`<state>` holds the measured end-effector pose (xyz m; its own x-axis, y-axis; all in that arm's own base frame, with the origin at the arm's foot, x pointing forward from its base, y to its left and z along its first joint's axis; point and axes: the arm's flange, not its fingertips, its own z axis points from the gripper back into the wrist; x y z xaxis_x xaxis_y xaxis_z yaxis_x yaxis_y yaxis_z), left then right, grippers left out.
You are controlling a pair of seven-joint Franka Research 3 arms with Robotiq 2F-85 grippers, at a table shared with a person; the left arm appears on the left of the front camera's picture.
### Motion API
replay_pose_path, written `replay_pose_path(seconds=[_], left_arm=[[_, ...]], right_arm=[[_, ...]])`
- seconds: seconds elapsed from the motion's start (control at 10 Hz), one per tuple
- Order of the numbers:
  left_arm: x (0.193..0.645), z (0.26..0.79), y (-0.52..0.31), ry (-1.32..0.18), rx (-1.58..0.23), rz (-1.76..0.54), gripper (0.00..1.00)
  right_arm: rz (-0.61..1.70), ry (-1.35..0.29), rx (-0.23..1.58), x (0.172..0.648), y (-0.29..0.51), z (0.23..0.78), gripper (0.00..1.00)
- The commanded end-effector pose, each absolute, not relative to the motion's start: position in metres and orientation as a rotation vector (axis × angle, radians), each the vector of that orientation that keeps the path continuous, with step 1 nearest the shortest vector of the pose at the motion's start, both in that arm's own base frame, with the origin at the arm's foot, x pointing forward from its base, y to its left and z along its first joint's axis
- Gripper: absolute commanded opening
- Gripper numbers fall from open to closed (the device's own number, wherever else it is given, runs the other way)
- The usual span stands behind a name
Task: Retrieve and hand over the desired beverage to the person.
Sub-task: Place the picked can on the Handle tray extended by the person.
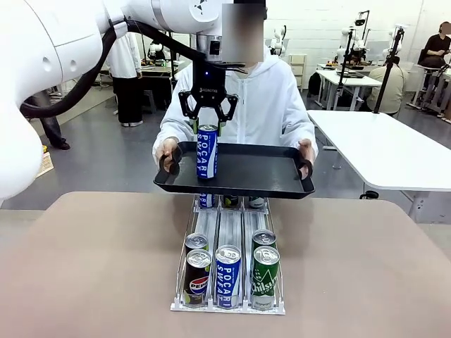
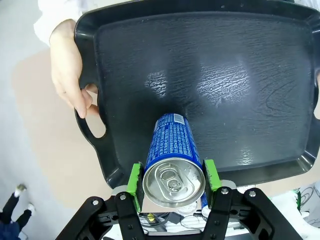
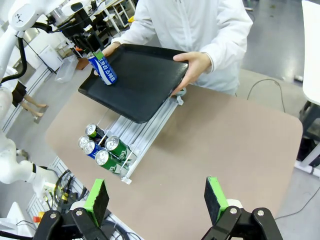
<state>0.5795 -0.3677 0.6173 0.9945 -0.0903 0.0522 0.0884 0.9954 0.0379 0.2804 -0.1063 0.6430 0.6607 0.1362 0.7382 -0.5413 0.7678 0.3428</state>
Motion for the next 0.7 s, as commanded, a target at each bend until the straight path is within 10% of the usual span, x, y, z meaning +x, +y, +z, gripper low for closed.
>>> replay_pose_path(seconds=[0.0,0.1,0.2,0.6], left_arm=[[0.6006,0.6379,-0.3783,-0.049,0.06,-0.092,0.58],[0.6001,0.6375,-0.3795,-0.045,0.053,-0.094,0.58],[0.6006,0.6391,-0.379,-0.041,0.047,-0.098,1.0],[0.5988,0.6461,-0.3736,-0.041,0.037,-0.1,1.0]], right_arm=[[0.422,-0.763,0.596,0.2813,-0.1066,0.6415,1.0],[0.422,-0.763,0.596,0.2813,-0.1066,0.6415,1.0],[0.422,-0.763,0.596,0.2813,-0.1066,0.6415,1.0],[0.422,-0.763,0.596,0.2813,-0.1066,0.6415,1.0]])
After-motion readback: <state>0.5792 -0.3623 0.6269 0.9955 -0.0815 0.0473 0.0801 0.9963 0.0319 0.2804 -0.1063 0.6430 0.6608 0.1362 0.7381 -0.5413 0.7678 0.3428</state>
